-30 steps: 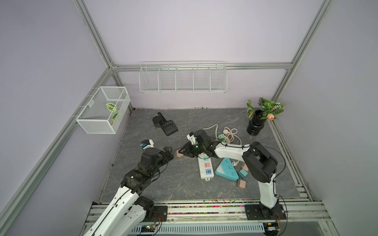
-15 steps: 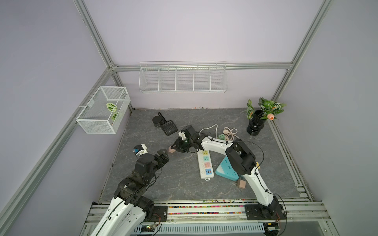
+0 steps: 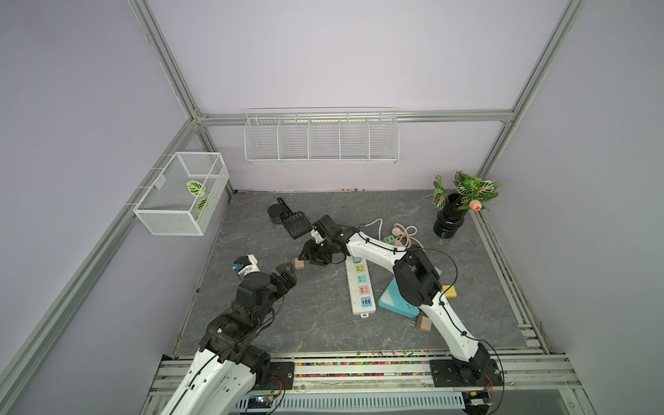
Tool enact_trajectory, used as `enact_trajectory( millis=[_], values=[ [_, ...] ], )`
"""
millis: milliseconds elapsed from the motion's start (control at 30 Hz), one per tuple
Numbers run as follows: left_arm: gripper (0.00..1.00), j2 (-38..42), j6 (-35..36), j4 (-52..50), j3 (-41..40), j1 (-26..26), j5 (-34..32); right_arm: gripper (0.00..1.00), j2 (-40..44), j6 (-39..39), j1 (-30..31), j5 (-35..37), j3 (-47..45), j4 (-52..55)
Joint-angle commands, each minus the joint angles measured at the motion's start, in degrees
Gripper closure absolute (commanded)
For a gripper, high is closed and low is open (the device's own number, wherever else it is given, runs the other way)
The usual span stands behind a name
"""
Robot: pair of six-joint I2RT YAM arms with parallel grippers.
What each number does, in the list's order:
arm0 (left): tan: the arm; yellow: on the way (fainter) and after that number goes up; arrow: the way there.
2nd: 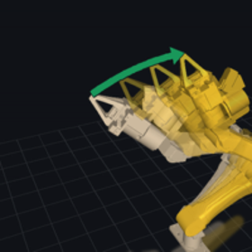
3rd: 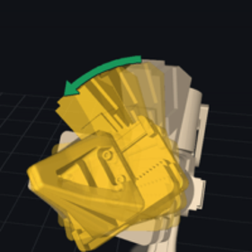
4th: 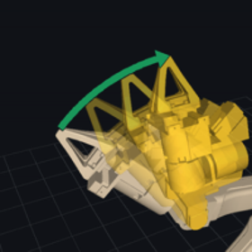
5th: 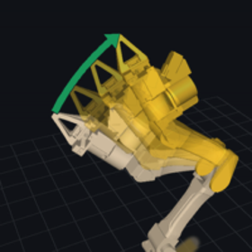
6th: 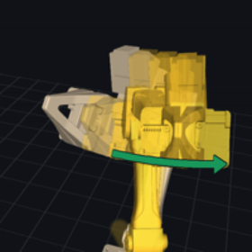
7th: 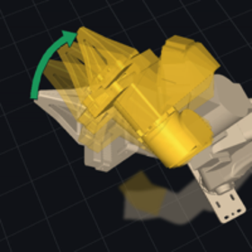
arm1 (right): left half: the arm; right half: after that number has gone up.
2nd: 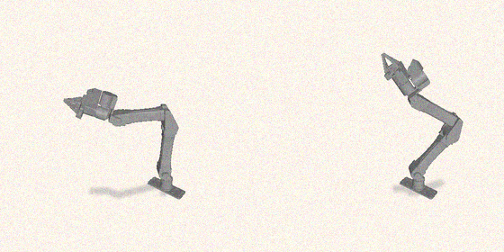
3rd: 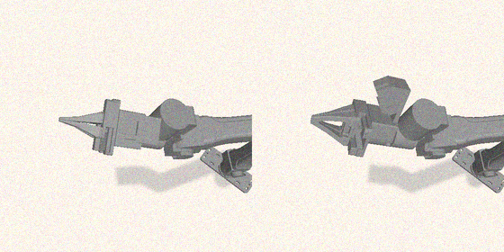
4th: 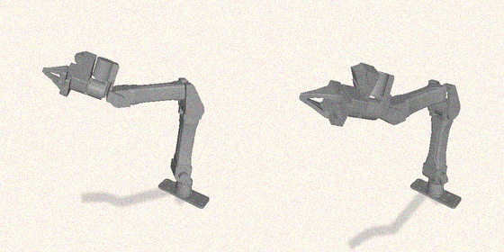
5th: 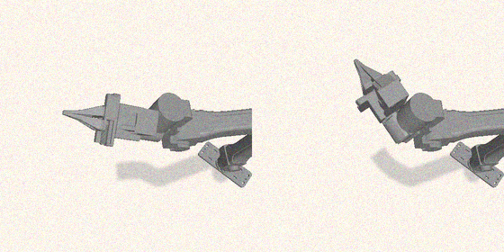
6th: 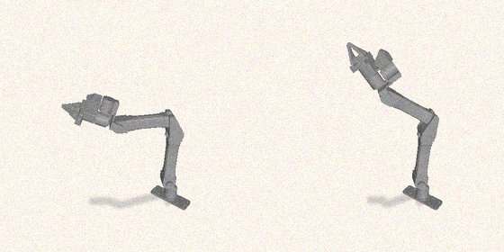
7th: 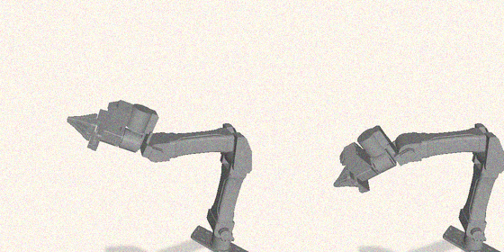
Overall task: Pull the plug off the socket
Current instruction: Place the plug at the center of the board, then remove the plug from the socket.
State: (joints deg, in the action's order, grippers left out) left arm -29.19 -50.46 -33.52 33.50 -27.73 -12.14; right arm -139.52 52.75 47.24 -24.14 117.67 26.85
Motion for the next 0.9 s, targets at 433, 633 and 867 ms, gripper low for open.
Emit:
enact_trajectory(
  millis=[433,633,867],
  values=[
    [0.03,-4.33,-3.47,23.36,-8.4,0.28,13.74,0.49,48.28,-15.3,-3.72,23.5,-43.97,-6.3],
    [0.04,-12.49,-5.5,29.62,-8.12,0.3,20.81,0.48,56.87,-11.23,-9.87,24.61,-55.66,-12.74],
    [0.05,-21.83,-7.1,35.24,-7.76,0.22,28.85,0.49,55.27,-6.83,-14.99,11.61,-60.32,-20.69]
  ],
)
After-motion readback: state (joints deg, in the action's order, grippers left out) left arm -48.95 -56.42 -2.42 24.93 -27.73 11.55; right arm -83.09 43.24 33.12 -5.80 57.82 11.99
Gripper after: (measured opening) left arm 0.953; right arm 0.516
